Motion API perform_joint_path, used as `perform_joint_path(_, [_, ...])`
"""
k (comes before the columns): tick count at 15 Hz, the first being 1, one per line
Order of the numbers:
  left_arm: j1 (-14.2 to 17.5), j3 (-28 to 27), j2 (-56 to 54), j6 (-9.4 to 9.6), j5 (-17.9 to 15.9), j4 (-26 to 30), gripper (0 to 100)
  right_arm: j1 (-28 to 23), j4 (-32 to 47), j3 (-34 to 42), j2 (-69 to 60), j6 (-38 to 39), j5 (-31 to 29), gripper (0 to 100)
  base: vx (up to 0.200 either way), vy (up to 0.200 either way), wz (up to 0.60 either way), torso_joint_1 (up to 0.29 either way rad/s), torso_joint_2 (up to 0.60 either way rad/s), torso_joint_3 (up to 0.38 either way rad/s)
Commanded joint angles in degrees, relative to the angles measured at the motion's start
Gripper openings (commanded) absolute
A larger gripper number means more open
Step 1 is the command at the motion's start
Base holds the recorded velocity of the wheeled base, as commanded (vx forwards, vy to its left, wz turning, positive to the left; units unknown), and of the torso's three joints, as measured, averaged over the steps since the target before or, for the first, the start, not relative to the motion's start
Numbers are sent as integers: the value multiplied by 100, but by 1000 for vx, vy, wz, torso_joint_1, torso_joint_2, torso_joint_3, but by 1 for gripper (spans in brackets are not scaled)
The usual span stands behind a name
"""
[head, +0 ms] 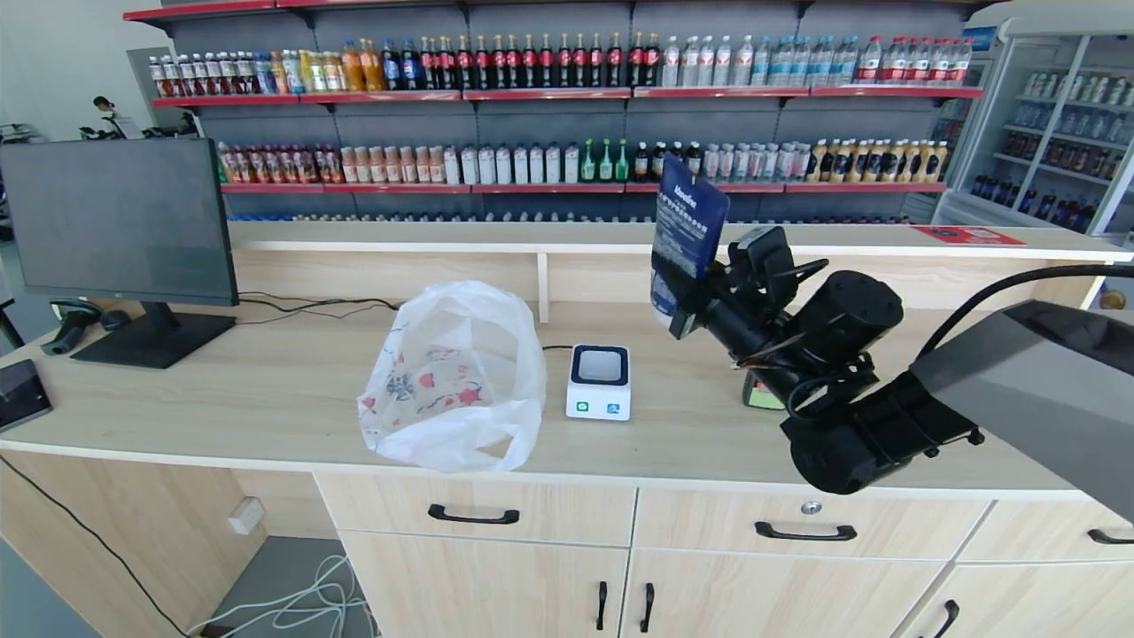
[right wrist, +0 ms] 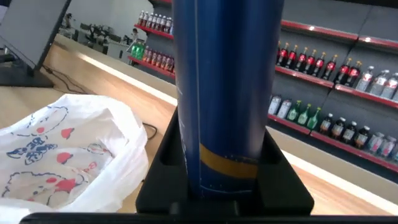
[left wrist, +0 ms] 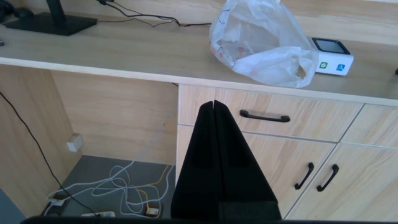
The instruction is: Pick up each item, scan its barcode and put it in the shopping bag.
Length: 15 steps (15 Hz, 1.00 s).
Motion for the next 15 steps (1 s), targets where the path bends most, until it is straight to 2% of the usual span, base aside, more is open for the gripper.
perform_joint_path(1, [1, 0, 0, -3, 0, 0, 0, -178, -176, 2296, -1519, 100, -95, 0, 0, 0, 0, 0, 0, 0])
perform_joint_path(2, [1, 0, 0, -3, 0, 0, 0, -231, -176, 2666, -1809, 91, -95, 0, 0, 0, 0, 0, 0, 0])
perform_joint_path(5, [1, 0, 0, -3, 0, 0, 0, -231, -176, 2868, -2284, 91, -104, 0, 0, 0, 0, 0, 0, 0])
perform_joint_path(7, [-8, 0, 0, 93, -9, 0, 0, -318, -176, 3228, -2600, 73, -104, 0, 0, 0, 0, 0, 0, 0])
perform_joint_path(9, [-8, 0, 0, 23, 0, 0, 0, -336, -176, 3641, -2978, 65, -104, 0, 0, 0, 0, 0, 0, 0])
perform_joint_path(12, [-8, 0, 0, 40, 0, 0, 0, -670, -176, 4239, -3462, 91, -130, 0, 0, 0, 0, 0, 0, 0])
perform_joint_path(14, [-8, 0, 0, 32, 0, 0, 0, -1004, -176, 4353, -3585, 170, -139, 0, 0, 0, 0, 0, 0, 0])
perform_joint_path(15, [-8, 0, 0, 32, 0, 0, 0, -1057, -176, 4511, -3690, 275, -315, 0, 0, 0, 0, 0, 0, 0])
